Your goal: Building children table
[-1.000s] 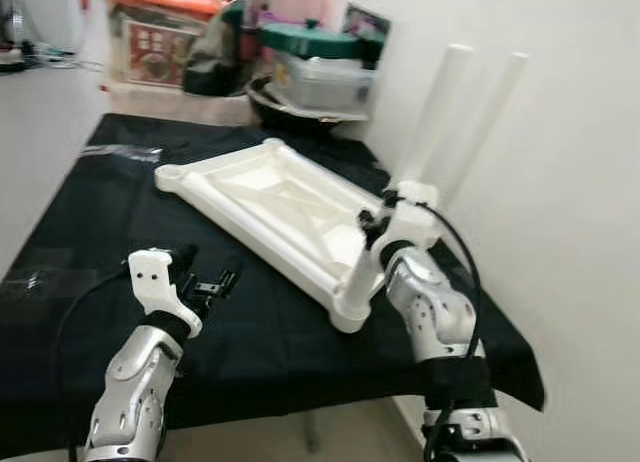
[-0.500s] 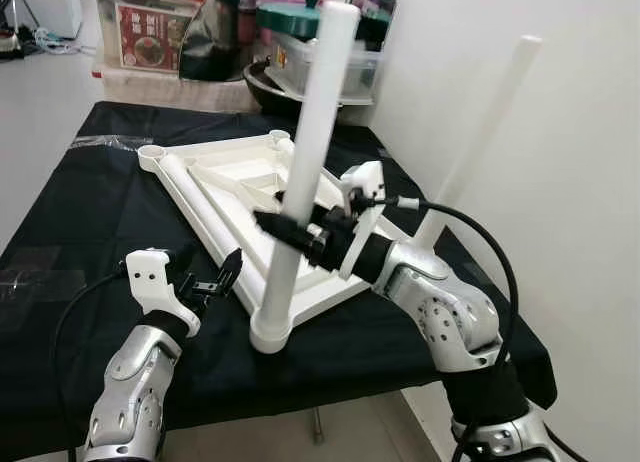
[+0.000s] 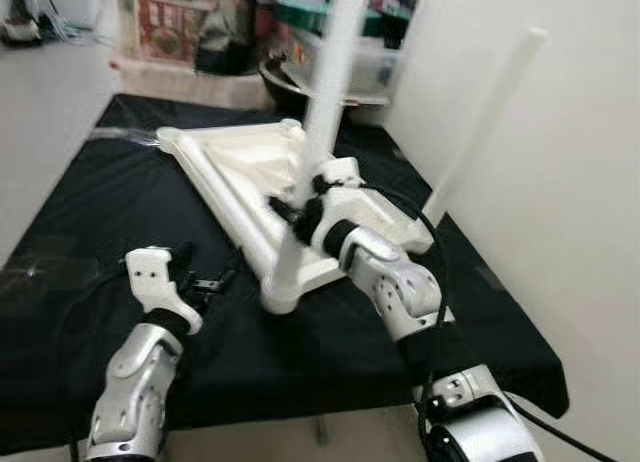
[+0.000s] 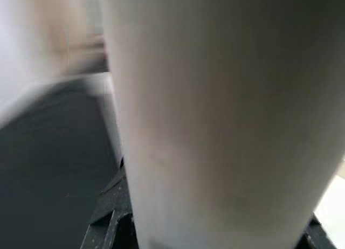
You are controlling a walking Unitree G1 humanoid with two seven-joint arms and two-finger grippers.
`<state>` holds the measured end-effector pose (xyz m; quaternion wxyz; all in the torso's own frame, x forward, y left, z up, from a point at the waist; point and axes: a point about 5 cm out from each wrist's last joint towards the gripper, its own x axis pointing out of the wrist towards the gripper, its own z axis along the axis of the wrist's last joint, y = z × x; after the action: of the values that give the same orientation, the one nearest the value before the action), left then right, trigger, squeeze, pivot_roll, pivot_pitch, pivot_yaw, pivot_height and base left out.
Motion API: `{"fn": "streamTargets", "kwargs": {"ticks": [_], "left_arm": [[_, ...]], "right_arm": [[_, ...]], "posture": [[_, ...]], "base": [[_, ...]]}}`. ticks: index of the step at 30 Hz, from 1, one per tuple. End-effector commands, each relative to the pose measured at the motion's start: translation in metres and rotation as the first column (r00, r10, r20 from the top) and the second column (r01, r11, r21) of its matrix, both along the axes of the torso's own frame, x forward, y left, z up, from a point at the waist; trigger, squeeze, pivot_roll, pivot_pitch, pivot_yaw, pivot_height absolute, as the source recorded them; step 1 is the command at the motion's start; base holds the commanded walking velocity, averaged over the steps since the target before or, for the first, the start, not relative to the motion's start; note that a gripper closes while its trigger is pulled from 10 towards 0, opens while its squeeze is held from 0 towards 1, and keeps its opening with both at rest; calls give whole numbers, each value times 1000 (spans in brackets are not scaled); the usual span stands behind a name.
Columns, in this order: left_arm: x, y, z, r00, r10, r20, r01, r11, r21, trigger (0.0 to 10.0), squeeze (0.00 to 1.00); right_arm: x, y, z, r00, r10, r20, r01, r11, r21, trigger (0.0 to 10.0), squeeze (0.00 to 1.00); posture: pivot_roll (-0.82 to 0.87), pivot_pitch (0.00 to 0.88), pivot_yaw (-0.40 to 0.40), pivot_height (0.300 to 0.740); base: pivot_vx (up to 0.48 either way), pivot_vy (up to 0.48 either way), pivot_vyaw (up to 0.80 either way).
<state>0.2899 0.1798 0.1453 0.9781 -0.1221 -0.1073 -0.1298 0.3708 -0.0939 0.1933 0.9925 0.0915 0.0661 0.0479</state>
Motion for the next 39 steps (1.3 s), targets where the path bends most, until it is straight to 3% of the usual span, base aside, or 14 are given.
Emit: {"fn": "streamTargets", "kwargs": {"ticks": [1, 3, 4, 7, 8, 12, 13, 22, 28, 30, 31, 33, 37, 39], "left_arm": [[0, -4, -3, 1000, -17, -13, 17, 1000, -9, 10000, 0], [0, -4, -3, 1000, -17, -14, 17, 1000, -8, 10000, 0], [0, -4, -3, 1000, -17, -14, 16, 1000, -8, 10000, 0], [0, -4, -3, 1000, -18, -14, 18, 1000, -9, 10000, 0], [1, -4, -3, 1000, -19, -15, 19, 1000, -9, 10000, 0], [1, -4, -3, 1000, -20, -14, 20, 1000, -9, 10000, 0], [1, -4, -4, 1000, -20, -15, 20, 1000, -9, 10000, 0], [1, -3, -5, 1000, -18, -16, 18, 1000, -11, 10000, 0], [1, -3, -6, 1000, -16, -17, 16, 1000, -12, 10000, 0], [1, -2, -6, 1000, -12, -17, 12, 1000, -11, 10000, 0], [1, -2, -6, 1000, -12, -17, 12, 1000, -11, 10000, 0], [-1, 0, -6, 1000, -8, -18, 8, 1000, -12, 10000, 0], [-1, 0, -6, 1000, -8, -17, 8, 1000, -13, 10000, 0], [-1, 1, -6, 1000, -12, -17, 12, 1000, -19, 10000, 0]], "right_arm": [[-9, -29, -43, 959, -186, -214, 169, 981, -94, 0, 0], [-21, -33, -52, 941, -211, -264, 200, 978, -67, 0, 0], [-23, -27, -52, 953, -149, -265, 147, 989, -29, 10000, 0], [-25, -12, -42, 984, 33, -177, -28, 999, 32, 10000, 0], [-25, -8, -35, 985, 122, -122, -114, 991, 77, 10000, 1000], [-25, 1, -3, 919, 390, 65, -395, 906, 150, 10000, 1000], [-28, 2, 10, 866, 481, 137, -497, 858, 129, 10000, 0], [-55, 9, 52, 466, 831, 303, -839, 524, -145, 10000, 0], [-49, 23, 34, 410, 885, 221, -870, 453, -197, 10000, 0], [-39, 28, 24, 466, 862, 199, -853, 498, -160, 0, 0], [-39, 28, 24, 466, 862, 199, -853, 498, -160, 0, 0], [-10, 21, 12, 778, 621, 95, -614, 784, -95, 0, 0], [-1, 15, 6, 873, 487, 37, -482, 872, -85, 0, 0], [6, -15, -31, 987, 67, -147, -73, 997, -32, 0, 0]], "posture": [[189, 0, -232, 740], [185, 0, -227, 740], [185, 0, -227, 740], [173, 0, -220, 740], [173, 0, -220, 740], [170, 0, -219, 740], [168, 0, -220, 740], [176, 0, -227, 740], [192, 0, -239, 740], [208, 0, -249, 740], [208, 0, -249, 740], [195, 0, -237, 740], [189, 0, -234, 740], [173, 0, -220, 740]], "base": [[0, 0, 0], [0, 0, 0], [0, 0, 0], [0, 0, 0], [0, 0, 0], [0, 0, 0], [0, 0, 0], [0, 0, 0], [0, 0, 0], [0, 0, 0], [0, 0, 0], [0, 0, 0], [0, 0, 0], [0, 0, 0]]}}
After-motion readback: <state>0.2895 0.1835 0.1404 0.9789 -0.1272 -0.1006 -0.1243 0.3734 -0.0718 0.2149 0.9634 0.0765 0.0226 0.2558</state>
